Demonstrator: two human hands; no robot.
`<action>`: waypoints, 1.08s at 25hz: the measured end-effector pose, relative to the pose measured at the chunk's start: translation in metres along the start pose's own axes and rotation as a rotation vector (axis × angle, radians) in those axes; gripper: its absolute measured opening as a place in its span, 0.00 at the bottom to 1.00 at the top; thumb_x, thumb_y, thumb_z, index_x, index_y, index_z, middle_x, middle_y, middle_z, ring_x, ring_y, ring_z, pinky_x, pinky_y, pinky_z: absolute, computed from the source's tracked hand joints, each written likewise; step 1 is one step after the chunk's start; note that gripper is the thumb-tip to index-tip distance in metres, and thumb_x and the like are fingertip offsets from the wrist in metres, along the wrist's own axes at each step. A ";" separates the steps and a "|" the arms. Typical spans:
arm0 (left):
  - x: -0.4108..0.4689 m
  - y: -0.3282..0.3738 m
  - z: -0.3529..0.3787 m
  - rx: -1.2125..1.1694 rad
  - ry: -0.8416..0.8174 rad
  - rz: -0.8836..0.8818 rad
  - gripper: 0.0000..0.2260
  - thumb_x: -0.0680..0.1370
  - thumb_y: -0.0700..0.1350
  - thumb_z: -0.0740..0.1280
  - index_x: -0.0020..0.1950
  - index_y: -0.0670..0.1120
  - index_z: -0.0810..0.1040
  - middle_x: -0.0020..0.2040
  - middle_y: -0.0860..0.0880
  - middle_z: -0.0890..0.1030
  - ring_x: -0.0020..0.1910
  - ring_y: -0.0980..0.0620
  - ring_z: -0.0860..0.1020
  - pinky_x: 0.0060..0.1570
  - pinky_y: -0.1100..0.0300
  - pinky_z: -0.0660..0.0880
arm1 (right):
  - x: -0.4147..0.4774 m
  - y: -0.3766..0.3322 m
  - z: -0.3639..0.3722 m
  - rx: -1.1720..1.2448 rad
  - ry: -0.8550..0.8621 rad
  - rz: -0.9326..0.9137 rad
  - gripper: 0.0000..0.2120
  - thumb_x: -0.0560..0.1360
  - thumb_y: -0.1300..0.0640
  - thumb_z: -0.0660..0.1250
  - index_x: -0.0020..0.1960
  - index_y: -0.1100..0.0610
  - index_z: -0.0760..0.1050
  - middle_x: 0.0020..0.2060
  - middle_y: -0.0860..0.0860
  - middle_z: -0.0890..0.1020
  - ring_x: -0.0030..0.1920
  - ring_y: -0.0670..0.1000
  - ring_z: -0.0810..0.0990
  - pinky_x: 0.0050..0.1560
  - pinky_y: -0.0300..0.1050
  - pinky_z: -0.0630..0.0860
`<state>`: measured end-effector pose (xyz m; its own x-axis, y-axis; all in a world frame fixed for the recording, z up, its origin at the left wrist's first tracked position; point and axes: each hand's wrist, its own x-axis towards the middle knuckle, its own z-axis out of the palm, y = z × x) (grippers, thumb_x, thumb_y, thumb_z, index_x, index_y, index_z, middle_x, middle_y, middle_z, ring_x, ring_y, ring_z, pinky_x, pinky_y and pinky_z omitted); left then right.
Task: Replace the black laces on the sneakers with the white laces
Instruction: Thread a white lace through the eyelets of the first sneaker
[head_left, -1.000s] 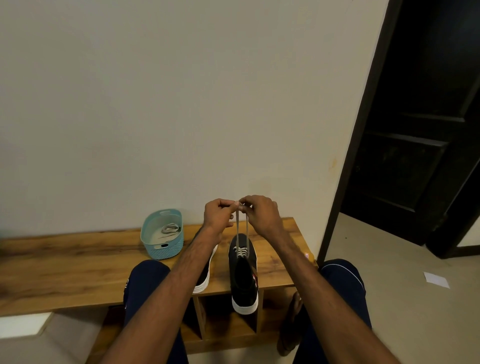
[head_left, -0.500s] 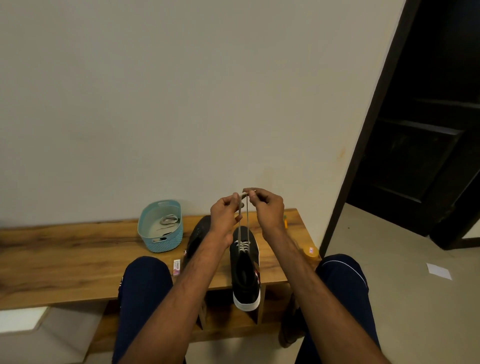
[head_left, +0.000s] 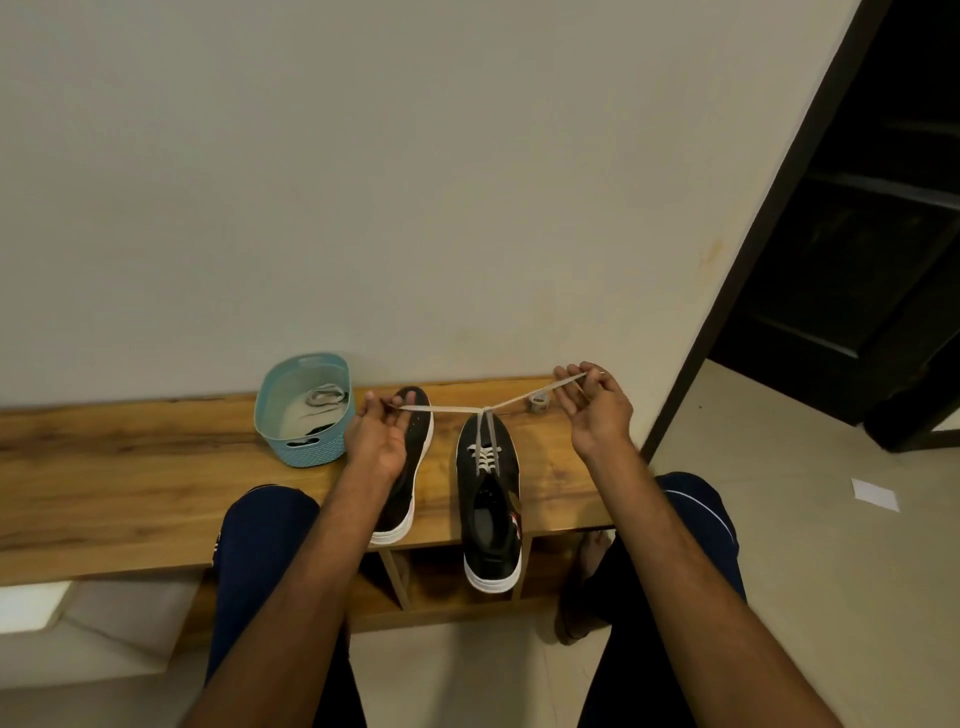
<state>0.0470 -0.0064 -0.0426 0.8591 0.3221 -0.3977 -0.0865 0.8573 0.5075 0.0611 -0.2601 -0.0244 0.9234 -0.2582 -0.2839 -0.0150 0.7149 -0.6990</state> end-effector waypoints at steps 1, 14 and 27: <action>0.008 0.003 -0.009 0.059 0.018 0.010 0.09 0.84 0.41 0.58 0.44 0.43 0.70 0.36 0.47 0.71 0.25 0.56 0.73 0.40 0.60 0.80 | 0.008 -0.003 -0.009 0.058 0.051 0.019 0.10 0.84 0.62 0.57 0.48 0.60 0.75 0.42 0.55 0.81 0.43 0.54 0.84 0.47 0.50 0.82; 0.007 -0.033 -0.061 2.241 -0.695 0.480 0.14 0.81 0.57 0.62 0.64 0.53 0.75 0.56 0.54 0.77 0.54 0.54 0.77 0.48 0.57 0.73 | 0.010 0.055 -0.060 -1.813 -0.668 -0.216 0.13 0.80 0.46 0.63 0.61 0.51 0.78 0.54 0.48 0.80 0.50 0.48 0.78 0.52 0.50 0.77; 0.014 -0.038 -0.057 2.197 -0.570 0.375 0.06 0.78 0.54 0.69 0.47 0.53 0.83 0.40 0.55 0.83 0.42 0.57 0.80 0.45 0.56 0.76 | 0.009 0.064 -0.043 -2.022 -0.699 -0.114 0.03 0.77 0.50 0.69 0.47 0.48 0.78 0.46 0.47 0.82 0.49 0.50 0.78 0.50 0.49 0.74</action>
<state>0.0340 -0.0118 -0.1111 0.9807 -0.1377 -0.1386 -0.0694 -0.9086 0.4118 0.0522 -0.2450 -0.1000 0.8963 0.3212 -0.3059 0.1909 -0.9018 -0.3876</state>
